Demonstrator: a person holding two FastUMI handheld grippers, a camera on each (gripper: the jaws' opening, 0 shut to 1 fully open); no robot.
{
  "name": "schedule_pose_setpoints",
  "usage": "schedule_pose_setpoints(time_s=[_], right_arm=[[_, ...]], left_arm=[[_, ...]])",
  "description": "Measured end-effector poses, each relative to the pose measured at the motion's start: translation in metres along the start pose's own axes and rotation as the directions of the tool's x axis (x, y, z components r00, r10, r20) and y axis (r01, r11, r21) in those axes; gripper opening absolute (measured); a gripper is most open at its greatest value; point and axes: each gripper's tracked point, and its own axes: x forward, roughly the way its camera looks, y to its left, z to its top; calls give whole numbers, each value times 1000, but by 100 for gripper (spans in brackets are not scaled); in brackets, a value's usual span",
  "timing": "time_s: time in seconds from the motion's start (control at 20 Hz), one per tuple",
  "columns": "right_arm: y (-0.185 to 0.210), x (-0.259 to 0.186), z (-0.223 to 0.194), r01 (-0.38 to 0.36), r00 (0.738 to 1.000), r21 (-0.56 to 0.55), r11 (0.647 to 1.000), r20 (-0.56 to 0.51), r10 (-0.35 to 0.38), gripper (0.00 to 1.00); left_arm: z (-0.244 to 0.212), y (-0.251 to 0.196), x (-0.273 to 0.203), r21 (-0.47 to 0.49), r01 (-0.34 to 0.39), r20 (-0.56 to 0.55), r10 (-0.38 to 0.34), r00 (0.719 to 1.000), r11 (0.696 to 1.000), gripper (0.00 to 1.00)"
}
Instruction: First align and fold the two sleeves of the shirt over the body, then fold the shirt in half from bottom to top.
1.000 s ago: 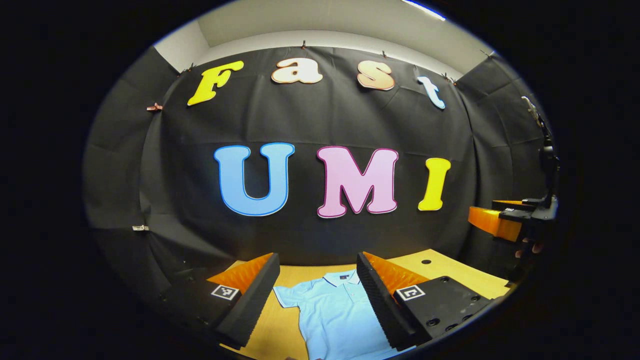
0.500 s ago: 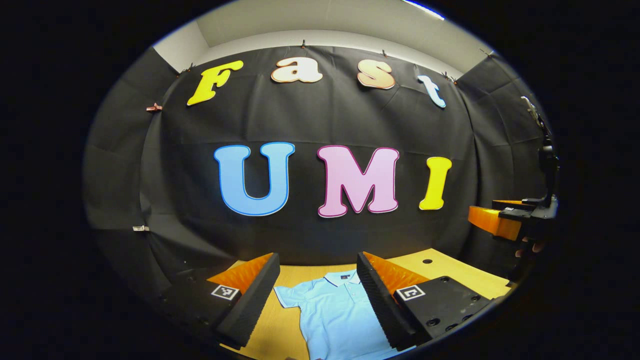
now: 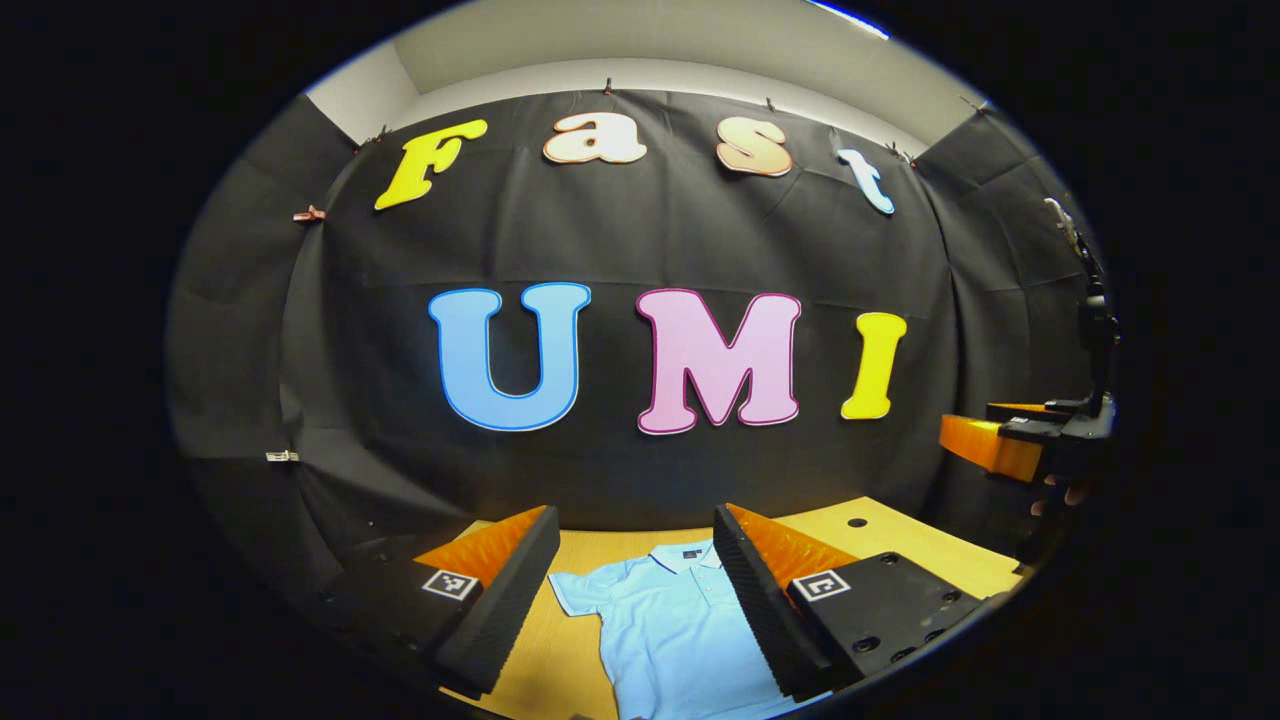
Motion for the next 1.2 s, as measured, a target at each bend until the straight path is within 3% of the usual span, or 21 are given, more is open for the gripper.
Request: schedule_pose_setpoints(time_s=[0.35,0.75,0.9,1.2], right_arm=[[-14,26,-18,11,999,-16,1000,-37,-11,97],[-34,124,-89,-37,978,-32,999,-207,29,97],[-43,166,-132,-55,953,-19,998,-298,47,98],[-67,230,-242,-34,857,4,999,-515,31,98]], left_arm=[[-3,3,5,12,-23,-18,23,1000,1000,98],[-11,23,22,25,-129,-62,130,990,991,98],[-17,34,35,34,-198,-88,200,976,980,98],[-29,42,52,34,-276,-145,278,950,960,98]])
